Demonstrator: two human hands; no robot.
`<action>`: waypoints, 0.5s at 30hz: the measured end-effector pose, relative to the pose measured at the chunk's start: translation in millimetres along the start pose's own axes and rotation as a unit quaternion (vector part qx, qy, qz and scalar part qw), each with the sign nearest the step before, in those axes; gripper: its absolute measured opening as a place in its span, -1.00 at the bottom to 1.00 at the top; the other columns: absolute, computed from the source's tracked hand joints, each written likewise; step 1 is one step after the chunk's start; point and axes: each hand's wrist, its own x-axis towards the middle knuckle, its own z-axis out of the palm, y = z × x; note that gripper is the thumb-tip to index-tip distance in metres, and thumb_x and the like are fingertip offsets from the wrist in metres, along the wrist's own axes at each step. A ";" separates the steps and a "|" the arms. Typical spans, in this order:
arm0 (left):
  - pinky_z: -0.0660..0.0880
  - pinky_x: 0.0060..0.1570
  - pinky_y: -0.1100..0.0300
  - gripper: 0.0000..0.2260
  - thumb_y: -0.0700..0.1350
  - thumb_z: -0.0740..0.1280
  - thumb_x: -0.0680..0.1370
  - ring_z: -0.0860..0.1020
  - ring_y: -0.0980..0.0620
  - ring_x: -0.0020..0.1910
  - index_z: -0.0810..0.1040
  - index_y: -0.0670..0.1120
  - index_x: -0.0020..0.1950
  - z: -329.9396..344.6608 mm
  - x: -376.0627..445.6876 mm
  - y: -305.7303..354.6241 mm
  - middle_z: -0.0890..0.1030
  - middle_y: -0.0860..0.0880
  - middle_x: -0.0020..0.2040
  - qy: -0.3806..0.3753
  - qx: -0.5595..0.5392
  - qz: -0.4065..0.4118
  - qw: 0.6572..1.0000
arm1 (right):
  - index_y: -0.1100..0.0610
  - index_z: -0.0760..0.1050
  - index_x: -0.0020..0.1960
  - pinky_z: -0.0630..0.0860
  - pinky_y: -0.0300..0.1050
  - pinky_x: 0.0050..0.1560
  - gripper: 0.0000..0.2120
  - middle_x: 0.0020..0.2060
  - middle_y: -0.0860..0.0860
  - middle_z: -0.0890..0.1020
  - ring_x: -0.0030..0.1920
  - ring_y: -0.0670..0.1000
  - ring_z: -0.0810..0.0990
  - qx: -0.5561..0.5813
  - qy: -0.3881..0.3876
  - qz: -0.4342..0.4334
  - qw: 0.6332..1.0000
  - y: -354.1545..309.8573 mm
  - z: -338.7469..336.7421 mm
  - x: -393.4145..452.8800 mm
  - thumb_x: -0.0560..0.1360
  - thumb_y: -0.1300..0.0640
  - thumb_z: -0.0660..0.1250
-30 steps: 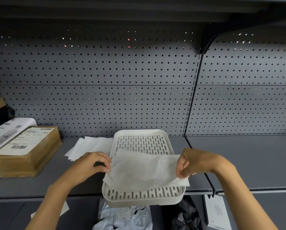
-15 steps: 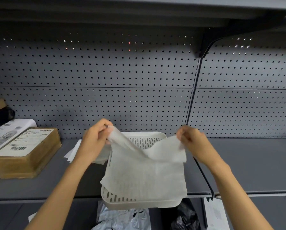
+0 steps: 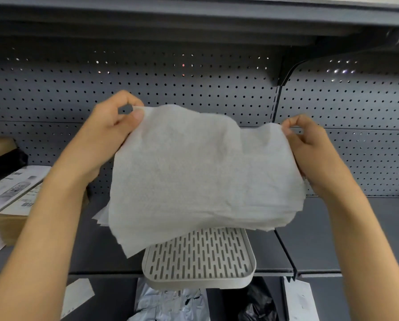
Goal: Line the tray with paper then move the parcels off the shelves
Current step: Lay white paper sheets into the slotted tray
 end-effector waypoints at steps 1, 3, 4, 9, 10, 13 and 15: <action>0.40 -0.35 0.14 -0.85 -0.06 0.19 0.69 0.50 -0.05 -0.31 0.51 -0.07 0.14 1.1 5.4 -2.4 0.61 -0.24 -0.15 0.008 0.010 -0.008 1.000 | 0.16 0.42 0.08 0.23 -0.33 -0.63 -0.87 -0.43 0.01 0.41 -0.63 -0.17 0.29 -0.009 0.003 -0.003 1.000 -1.3 1.9 4.9 0.72 0.17 0.11; 0.41 -0.32 0.14 -0.83 -0.08 0.19 0.69 0.52 -0.06 -0.28 0.51 -0.11 0.17 6.4 18.8 -13.4 0.63 -0.23 -0.08 0.006 0.036 -0.030 0.999 | 0.20 0.42 0.08 0.29 -0.31 -0.60 -0.86 -0.41 0.04 0.44 -0.58 -0.10 0.36 -0.047 0.009 -0.008 0.999 3.0 10.9 16.8 0.72 0.21 0.10; 0.43 -0.29 0.14 -0.83 -0.09 0.19 0.69 0.54 -0.05 -0.25 0.52 -0.13 0.17 10.2 25.1 -22.0 0.64 -0.22 -0.05 -0.004 0.051 -0.045 0.998 | 0.21 0.42 0.09 0.35 -0.26 -0.55 -0.86 -0.39 0.09 0.45 -0.53 -0.02 0.39 -0.069 0.008 -0.007 0.998 10.3 16.7 22.8 0.71 0.23 0.09; 0.39 -0.30 0.16 -0.87 -0.12 0.22 0.68 0.54 -0.08 -0.20 0.54 -0.09 0.00 32.7 37.3 -84.5 0.65 -0.17 -0.10 -0.053 0.076 -0.097 0.991 | 0.19 0.38 0.02 0.36 -0.16 -0.36 -0.87 -0.41 0.05 0.46 -0.44 0.02 0.39 -0.152 -0.005 0.018 0.988 65.8 47.4 34.5 0.70 0.28 0.09; 0.36 -0.31 0.17 -0.87 -0.12 0.23 0.68 0.52 -0.03 -0.22 0.54 -0.07 -0.01 37.0 36.7 -95.1 0.64 -0.11 -0.10 -0.057 0.080 -0.104 0.990 | 0.18 0.37 0.00 0.36 -0.15 -0.36 -0.87 -0.41 0.07 0.46 -0.43 0.04 0.39 -0.155 -0.006 0.025 0.988 77.1 52.9 33.3 0.70 0.28 0.10; 0.32 -0.35 0.23 -0.87 -0.13 0.25 0.66 0.47 0.13 -0.29 0.56 -0.12 0.02 51.0 34.2 -123.4 0.65 -0.11 -0.04 -0.070 0.088 -0.128 0.985 | 0.17 0.39 -0.03 0.41 -0.05 -0.31 -0.86 -0.35 0.13 0.49 -0.39 0.09 0.41 -0.162 -0.003 0.041 0.986 107.5 68.1 29.3 0.70 0.23 0.14; 0.31 -0.40 0.24 -0.87 -0.16 0.26 0.66 0.43 0.15 -0.37 0.58 -0.16 0.02 60.9 32.3 -139.3 0.66 -0.13 -0.05 -0.081 0.087 -0.145 0.982 | 0.17 0.44 -0.04 0.53 0.11 -0.25 -0.85 -0.30 0.17 0.55 -0.34 0.13 0.48 -0.173 -0.003 0.058 0.983 125.4 78.4 30.0 0.69 0.23 0.16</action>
